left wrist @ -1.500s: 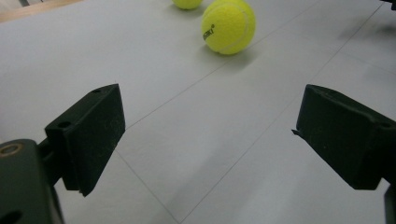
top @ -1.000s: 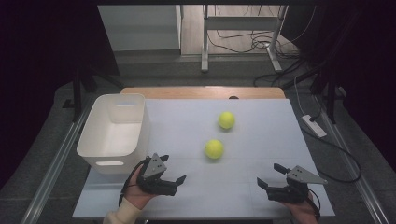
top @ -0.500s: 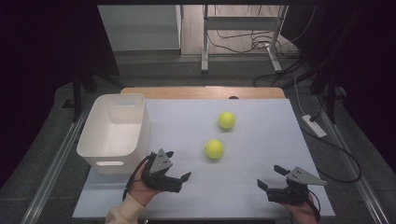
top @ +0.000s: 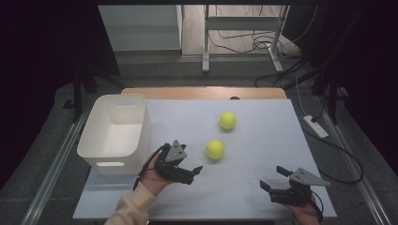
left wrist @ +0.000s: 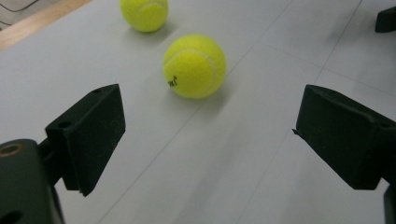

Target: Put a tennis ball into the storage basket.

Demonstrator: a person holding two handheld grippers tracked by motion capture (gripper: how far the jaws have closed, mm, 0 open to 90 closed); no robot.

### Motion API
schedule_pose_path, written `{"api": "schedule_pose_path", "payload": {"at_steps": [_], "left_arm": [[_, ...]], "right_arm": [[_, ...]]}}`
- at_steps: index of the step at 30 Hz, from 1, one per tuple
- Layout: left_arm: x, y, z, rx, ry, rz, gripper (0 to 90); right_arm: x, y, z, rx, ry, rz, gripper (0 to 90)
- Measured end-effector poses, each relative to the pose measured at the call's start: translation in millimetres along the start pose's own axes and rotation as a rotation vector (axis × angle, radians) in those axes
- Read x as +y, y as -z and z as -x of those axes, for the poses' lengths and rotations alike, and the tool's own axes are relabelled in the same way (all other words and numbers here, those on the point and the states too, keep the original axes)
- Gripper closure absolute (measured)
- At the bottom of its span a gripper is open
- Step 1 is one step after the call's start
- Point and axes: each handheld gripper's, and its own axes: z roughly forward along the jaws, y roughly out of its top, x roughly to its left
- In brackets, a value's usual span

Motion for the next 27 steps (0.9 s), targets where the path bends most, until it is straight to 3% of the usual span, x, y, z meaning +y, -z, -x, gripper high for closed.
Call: {"api": "schedule_pose_path", "payload": {"at_steps": [9,27], "left_arm": [[15.5,-3.0,-3.0,0.003,-0.022,-0.005,9.2],[32.4,-21.4,-6.9,-0.036,-0.050,-0.032,9.2]], "right_arm": [[1.0,-1.5,-1.5,0.009,0.005,-0.001,10.7],[0.4,-4.9,-0.8,0.014,-0.002,-0.008,10.7]]}}
